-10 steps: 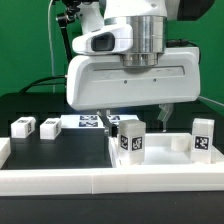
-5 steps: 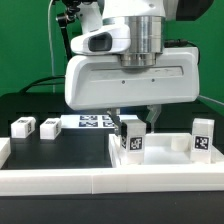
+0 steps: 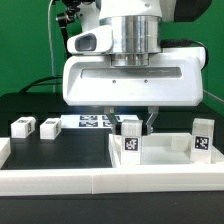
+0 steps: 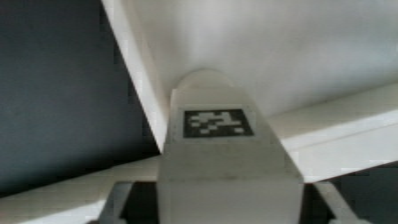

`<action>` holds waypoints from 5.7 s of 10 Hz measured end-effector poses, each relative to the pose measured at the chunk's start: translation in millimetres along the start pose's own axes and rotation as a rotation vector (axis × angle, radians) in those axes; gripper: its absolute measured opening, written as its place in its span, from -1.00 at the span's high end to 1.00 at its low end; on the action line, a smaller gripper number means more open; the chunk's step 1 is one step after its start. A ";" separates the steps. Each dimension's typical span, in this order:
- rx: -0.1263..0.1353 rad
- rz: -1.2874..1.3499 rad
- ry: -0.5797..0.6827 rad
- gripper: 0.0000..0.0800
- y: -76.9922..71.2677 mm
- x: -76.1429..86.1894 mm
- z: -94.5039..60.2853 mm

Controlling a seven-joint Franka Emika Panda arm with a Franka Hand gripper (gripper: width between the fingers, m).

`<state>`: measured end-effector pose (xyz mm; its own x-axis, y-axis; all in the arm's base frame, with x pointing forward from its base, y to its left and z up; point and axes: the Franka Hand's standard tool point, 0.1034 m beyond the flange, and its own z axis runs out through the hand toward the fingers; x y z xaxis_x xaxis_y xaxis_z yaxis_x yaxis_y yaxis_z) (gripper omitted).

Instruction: Assemble square table

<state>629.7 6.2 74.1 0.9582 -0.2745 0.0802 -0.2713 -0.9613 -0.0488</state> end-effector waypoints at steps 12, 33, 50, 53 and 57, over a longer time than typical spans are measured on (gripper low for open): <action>-0.001 0.495 -0.042 -0.59 2.5 1.2 -3.2; -0.009 -0.475 -0.020 0.28 -0.2 0.3 -2.1; -0.033 0.625 -0.006 -0.17 12.1 2.6 -5.4; -0.020 0.722 -0.015 -0.59 -3.3 -4.7 -22.7; -0.003 0.907 -0.039 -0.62 -25.0 -28.3 -36.5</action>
Offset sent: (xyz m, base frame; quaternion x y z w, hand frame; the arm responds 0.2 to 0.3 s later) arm -0.0071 -0.0065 -0.0007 -0.0354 0.0220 0.3642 0.9304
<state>606.1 37.1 109.4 0.3788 -0.9252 -0.0217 -0.9235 -0.3763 -0.0738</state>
